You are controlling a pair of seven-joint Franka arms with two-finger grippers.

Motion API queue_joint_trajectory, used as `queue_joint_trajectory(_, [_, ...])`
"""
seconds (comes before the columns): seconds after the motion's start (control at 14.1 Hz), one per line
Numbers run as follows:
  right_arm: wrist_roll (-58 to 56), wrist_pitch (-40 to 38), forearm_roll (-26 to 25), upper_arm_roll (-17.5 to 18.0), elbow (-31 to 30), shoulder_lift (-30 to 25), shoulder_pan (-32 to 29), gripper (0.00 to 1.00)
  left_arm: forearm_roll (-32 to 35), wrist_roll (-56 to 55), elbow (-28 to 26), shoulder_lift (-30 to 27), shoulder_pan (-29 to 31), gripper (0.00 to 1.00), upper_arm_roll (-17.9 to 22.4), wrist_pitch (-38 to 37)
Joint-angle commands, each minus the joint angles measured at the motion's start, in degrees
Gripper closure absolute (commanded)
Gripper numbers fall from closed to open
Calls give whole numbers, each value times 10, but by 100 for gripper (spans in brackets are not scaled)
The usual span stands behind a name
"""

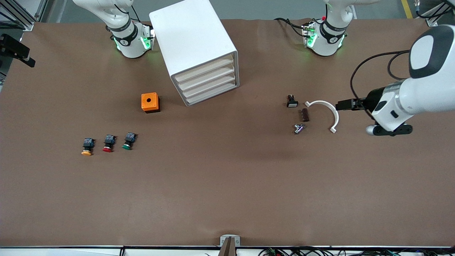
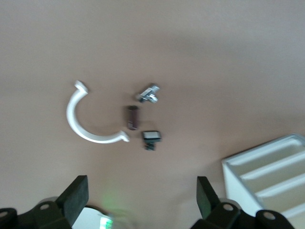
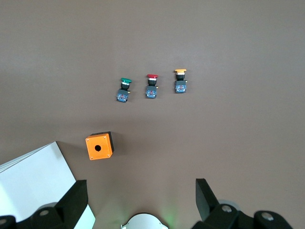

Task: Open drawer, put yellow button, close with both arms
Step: 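Move the left gripper toward the white cabinet's top drawer handle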

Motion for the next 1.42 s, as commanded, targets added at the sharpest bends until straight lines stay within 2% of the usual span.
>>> queue_joint_trajectory(0.0, [2,3,-2,-2,-13,-15,4,0,-43,-82,15,30,-31,0,-1,-6])
queue_joint_trajectory(0.36, [2,3,-2,-2,-13,-16,5,0,-99,-230,53,97,-85,0,-1,-6])
queue_joint_trajectory(0.64, [2,3,-2,-2,-13,-16,5,0,-107,-352,100,160,-130,0,-1,-3])
queue_joint_trajectory(1.07, [2,2,-2,-2,-13,-16,5,0,-118,-529,111,202,-188,0,-1,60])
queue_joint_trajectory(1.35, [2,2,-2,-3,-14,-16,4,0,-125,-637,128,243,-212,0,-2,37])
